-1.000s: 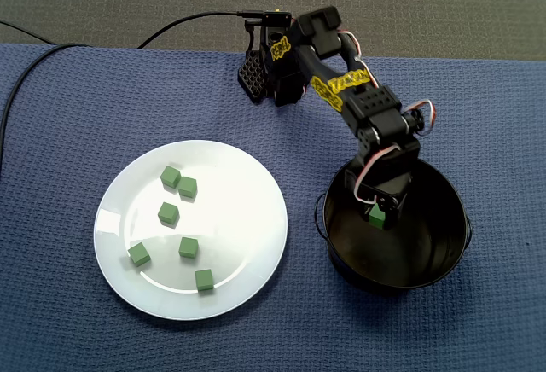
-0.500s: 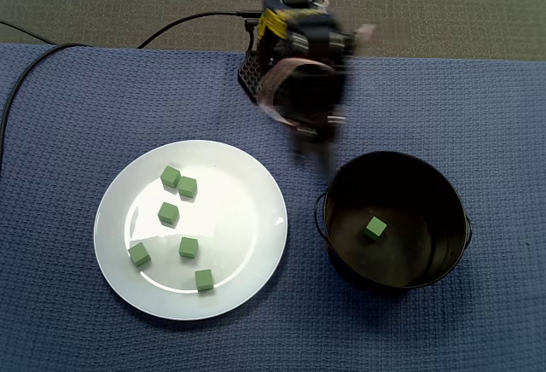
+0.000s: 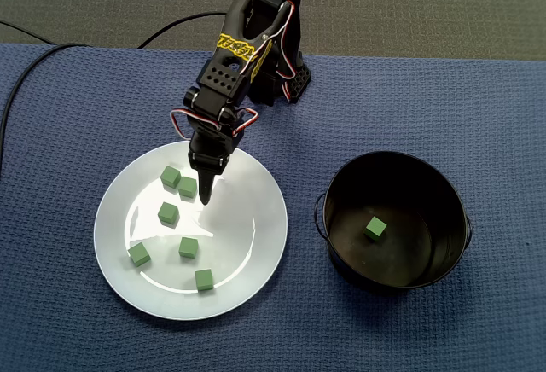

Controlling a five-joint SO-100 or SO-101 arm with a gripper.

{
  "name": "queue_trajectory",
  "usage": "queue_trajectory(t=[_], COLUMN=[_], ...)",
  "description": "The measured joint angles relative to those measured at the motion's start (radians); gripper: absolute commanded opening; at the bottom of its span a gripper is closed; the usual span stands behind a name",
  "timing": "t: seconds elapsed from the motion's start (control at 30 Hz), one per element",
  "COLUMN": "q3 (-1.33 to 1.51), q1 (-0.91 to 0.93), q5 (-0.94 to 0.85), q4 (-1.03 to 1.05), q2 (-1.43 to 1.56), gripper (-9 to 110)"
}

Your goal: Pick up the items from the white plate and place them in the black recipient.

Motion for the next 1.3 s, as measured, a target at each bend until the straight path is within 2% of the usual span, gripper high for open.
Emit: queue_trajectory(t=[0.43, 0.9, 1.07, 1.3], q3=[-0.011, -0.041, -0.041, -0.041], q1=[0.110, 0.117, 0.117, 0.121], q5=[-0.242, -0.258, -0.249, -0.239], q4=[-0.124, -0.201, -0.215, -0.222], q2=[-0.110, -0.124, -0.124, -0.124], gripper=[28, 11, 0, 0])
